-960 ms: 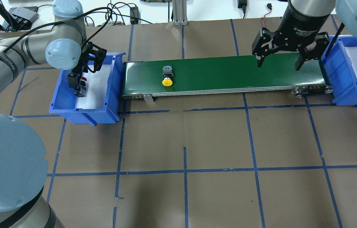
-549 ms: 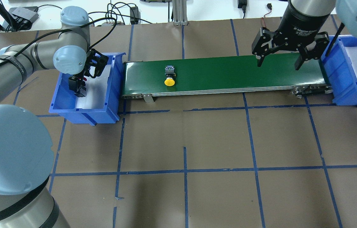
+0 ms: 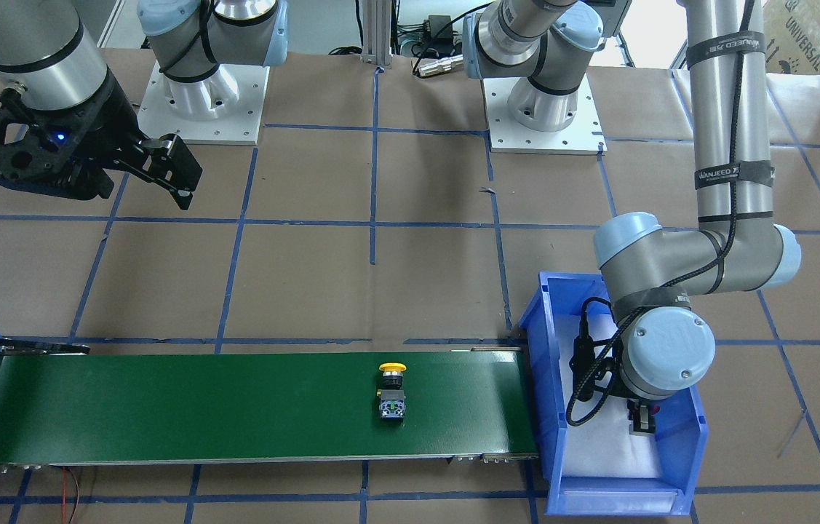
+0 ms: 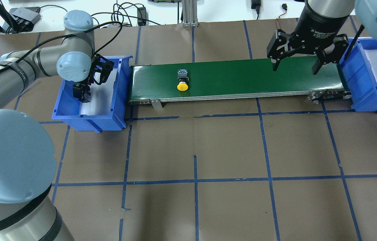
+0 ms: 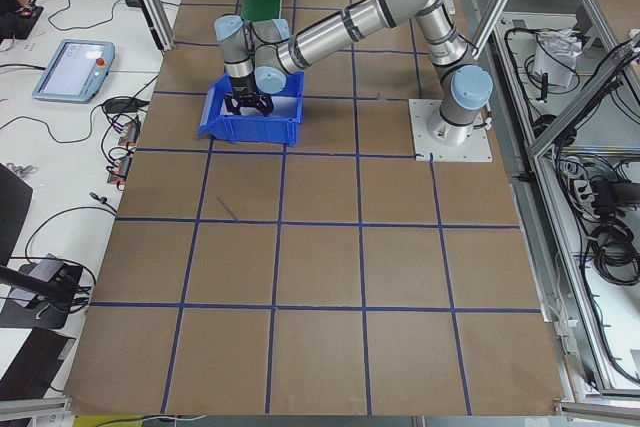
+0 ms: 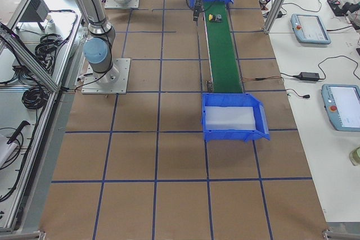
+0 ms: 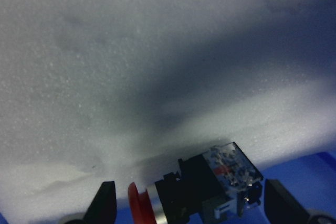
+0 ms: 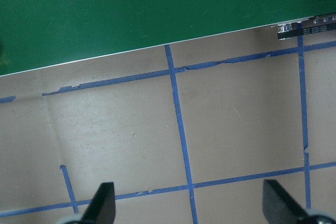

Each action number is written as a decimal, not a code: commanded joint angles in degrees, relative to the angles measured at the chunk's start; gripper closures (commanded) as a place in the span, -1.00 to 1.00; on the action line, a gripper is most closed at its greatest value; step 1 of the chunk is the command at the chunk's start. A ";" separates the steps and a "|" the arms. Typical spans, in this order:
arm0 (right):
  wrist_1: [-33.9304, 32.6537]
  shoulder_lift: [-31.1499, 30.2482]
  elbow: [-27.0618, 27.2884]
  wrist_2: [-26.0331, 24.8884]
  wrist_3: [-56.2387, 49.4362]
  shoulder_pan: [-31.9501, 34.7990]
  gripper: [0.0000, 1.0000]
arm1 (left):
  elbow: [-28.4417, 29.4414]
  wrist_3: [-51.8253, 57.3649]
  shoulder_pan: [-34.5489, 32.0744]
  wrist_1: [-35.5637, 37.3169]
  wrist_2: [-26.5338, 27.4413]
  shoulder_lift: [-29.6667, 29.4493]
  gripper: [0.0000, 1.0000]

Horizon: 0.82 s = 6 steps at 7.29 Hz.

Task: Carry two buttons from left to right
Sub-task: 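Grasp the red button with the left gripper and set it on the conveyor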

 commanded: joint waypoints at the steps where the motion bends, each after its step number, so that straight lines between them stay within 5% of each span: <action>1: -0.09 0.01 0.03 -0.15 -0.07 -0.03 -1.00 | -0.12 0.02 1.12 0.60 -0.15 0.26 -0.12; 3: -0.09 0.01 -0.06 -0.15 -0.07 -0.03 -1.00 | 1.11 -0.33 0.07 -0.18 -0.41 1.31 -0.07; 6: -0.09 0.01 -0.06 -0.15 -0.07 -0.03 -1.00 | 2.77 -1.30 -0.81 -10.85 -10.83 9.89 -0.07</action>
